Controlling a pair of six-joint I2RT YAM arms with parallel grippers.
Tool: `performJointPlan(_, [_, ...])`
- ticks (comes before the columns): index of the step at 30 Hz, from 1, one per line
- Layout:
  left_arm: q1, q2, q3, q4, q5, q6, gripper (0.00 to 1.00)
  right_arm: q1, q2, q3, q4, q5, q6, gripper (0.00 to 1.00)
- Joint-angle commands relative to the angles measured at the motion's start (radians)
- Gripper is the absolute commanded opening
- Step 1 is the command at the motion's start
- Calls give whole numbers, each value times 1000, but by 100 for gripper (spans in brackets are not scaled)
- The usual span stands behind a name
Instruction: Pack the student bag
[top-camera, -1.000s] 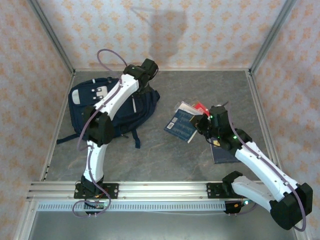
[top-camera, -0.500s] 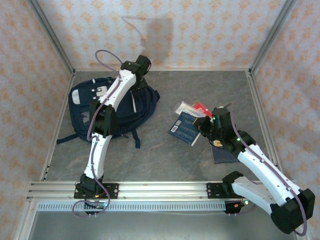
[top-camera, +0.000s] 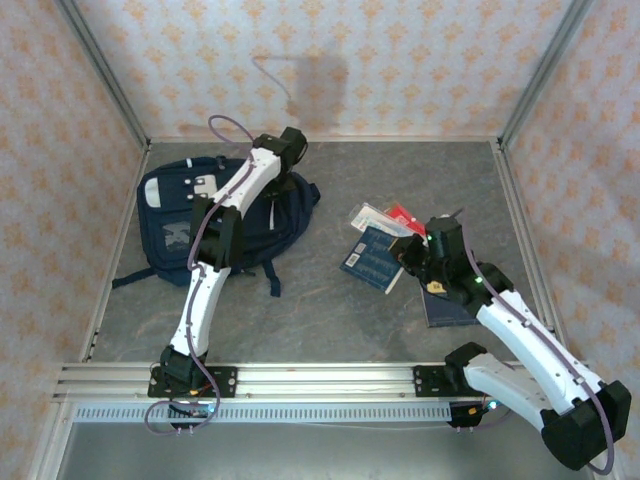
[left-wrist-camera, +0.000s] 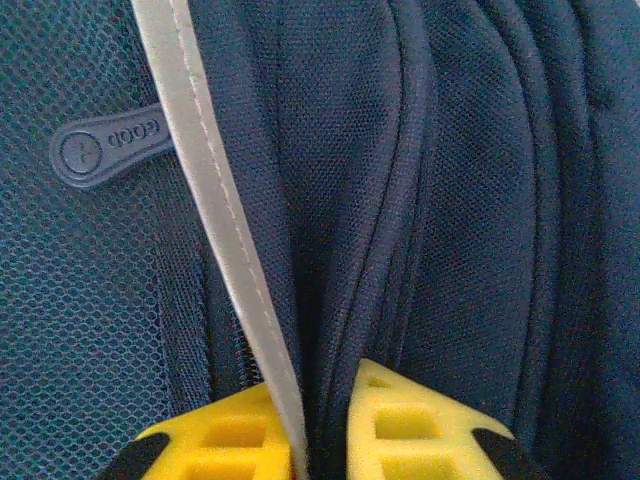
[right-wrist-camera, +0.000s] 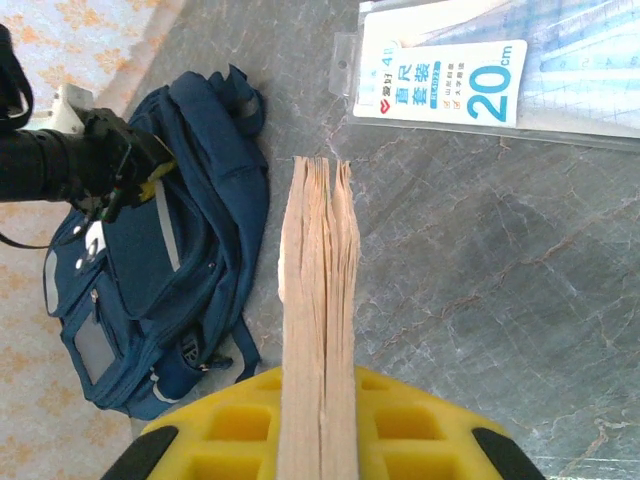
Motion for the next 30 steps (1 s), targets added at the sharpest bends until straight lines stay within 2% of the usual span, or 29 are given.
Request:
performJointPlan(1, [-52, -68, -57, -45, 72, 74, 2, -4, -38, 5, 4, 32, -18, 0])
performJointPlan(9, [-172, -277, -208, 36, 188, 159, 0, -4, -64, 35, -64, 113, -59, 0])
performJointPlan(15, [-260, -400, -202, -36, 159, 279, 0, -4, -59, 92, -112, 173, -140, 0])
performJointPlan(23, [-295, -594, -223, -51, 161, 342, 0, -4, -50, 129, -124, 190, -223, 0])
performJointPlan(30, [-295, -696, -258, -21, 251, 394, 0, -5, -4, 168, -114, 120, -265, 0])
